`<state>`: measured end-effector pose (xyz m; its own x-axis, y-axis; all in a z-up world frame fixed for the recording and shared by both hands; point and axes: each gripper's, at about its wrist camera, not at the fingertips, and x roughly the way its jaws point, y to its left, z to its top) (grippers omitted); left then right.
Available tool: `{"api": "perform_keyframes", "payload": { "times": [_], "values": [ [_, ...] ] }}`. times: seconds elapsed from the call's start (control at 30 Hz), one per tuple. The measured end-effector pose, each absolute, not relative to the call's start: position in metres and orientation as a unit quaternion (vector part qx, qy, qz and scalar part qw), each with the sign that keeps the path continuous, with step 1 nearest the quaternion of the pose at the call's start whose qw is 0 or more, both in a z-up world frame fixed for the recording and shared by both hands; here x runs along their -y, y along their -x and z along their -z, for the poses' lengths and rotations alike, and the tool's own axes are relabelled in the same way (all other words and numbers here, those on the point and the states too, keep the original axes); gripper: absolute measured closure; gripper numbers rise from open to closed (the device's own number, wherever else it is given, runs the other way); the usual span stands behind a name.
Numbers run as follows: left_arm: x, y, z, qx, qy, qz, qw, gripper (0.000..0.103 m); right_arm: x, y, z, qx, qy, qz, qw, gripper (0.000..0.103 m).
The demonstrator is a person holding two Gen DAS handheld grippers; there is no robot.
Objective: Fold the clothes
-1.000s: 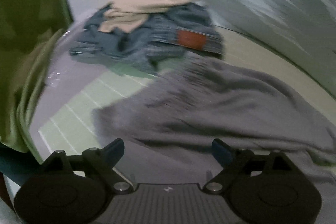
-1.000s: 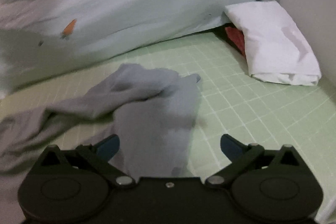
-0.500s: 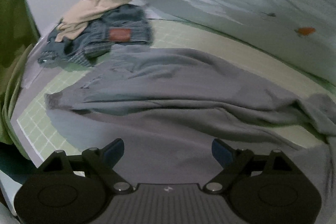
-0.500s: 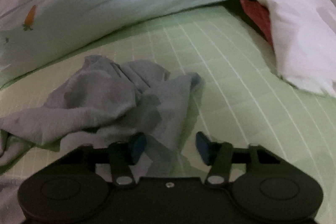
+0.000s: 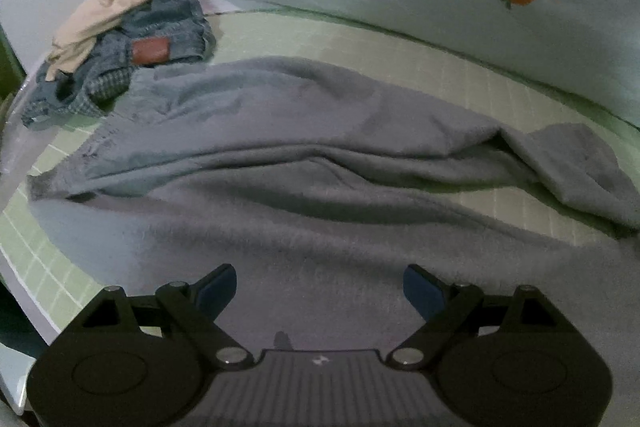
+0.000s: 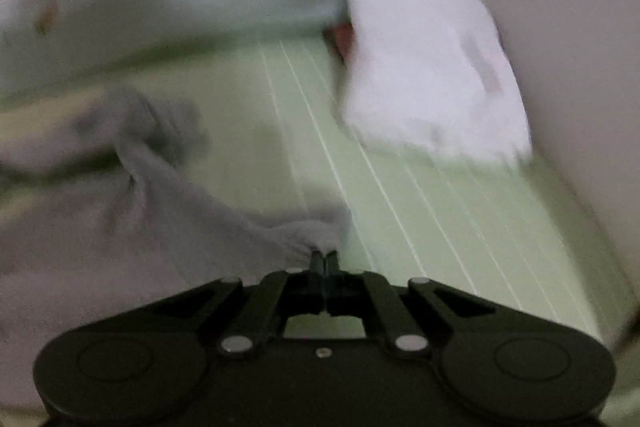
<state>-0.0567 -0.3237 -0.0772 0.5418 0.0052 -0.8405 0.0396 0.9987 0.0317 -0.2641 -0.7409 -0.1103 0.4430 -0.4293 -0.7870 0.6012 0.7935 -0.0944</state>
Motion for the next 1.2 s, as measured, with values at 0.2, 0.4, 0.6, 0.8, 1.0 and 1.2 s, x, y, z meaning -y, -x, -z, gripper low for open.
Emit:
{"api": "perform_keyframes", "payload": {
  "times": [0.2,0.4,0.6,0.8,1.0,1.2],
  "values": [
    [0.332,0.064,0.078,-0.479,-0.030,0.017,0.877,0.012,0.745,0.271,0.099,-0.380,-0.145,0.318,0.856,0.055],
    [0.337,0.070,0.082,-0.489,-0.027,0.019,0.871,0.012,0.755,0.227,0.114,-0.409,-0.086,0.264,0.869,0.054],
    [0.347,0.077,0.083,-0.488,-0.037,0.031,0.871,0.012,0.758,0.207,0.125,-0.425,-0.048,0.210,0.879,0.041],
    [0.361,0.076,0.086,-0.493,-0.049,0.046,0.867,0.012,0.757,0.208,0.131,-0.431,-0.006,0.155,0.889,0.028],
    [0.378,0.071,0.087,-0.494,-0.068,0.063,0.864,0.012,0.763,0.199,0.136,-0.428,0.027,0.107,0.897,0.020],
    [0.390,0.065,0.088,-0.495,-0.077,0.073,0.863,0.012,0.784,0.204,0.132,-0.432,-0.030,0.034,0.901,0.100]
  ]
}}
